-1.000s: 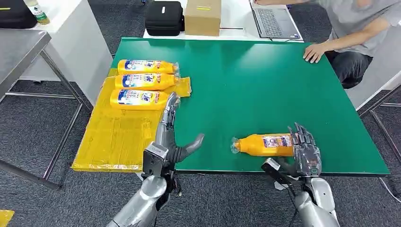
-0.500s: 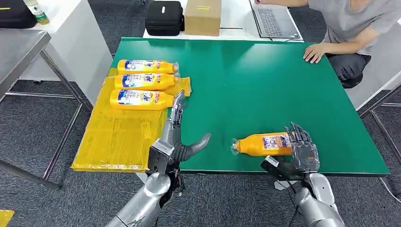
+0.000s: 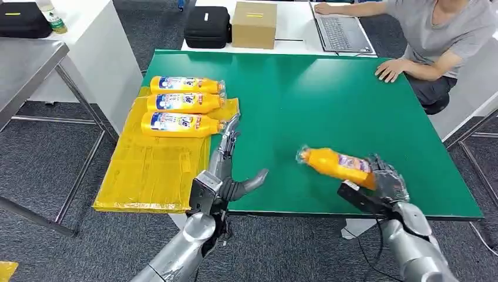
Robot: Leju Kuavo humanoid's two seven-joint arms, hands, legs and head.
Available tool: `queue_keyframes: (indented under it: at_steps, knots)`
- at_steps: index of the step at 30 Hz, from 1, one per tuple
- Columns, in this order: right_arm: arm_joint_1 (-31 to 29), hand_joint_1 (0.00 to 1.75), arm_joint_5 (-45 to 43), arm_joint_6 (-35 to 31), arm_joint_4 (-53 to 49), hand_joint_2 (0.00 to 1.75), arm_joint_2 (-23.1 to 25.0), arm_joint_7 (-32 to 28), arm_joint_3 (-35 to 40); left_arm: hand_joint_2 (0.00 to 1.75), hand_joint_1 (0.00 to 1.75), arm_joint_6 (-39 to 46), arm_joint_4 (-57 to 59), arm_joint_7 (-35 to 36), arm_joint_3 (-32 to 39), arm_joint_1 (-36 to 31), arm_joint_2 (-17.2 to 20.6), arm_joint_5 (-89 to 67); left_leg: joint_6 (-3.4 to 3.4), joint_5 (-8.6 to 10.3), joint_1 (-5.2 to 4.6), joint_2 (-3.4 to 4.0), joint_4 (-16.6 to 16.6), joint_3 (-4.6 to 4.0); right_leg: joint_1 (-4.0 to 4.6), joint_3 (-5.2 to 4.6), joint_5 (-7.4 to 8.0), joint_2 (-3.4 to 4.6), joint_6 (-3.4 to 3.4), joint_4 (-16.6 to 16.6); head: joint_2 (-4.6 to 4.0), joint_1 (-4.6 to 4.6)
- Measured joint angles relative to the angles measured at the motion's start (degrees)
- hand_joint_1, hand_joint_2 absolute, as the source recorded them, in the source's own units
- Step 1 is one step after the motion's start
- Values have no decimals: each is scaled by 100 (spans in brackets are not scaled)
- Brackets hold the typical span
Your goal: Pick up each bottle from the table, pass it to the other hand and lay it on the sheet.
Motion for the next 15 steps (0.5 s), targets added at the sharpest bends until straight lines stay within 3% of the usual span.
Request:
queue_keyframes:
  at_steps: [2,7,15]
  knots:
    - [-12,175,92,20,28,175,-92,91,83,175,0,-13,46,0,0,-17,-11,0,0,0,0,3,1,11,1,64,12,2,1,-4,0,-2]
    - [-52,175,267,26,103,175,-241,186,252,175,0,9,147,0,0,-94,-42,-5,3,-10,3,-3,2,32,2,70,2,-3,8,-9,0,0]
    - [23,175,-85,-135,114,175,-256,-357,282,175,0,94,227,0,-4,-148,-70,-59,2,-12,2,3,2,34,2,99,1,2,15,-10,0,-2]
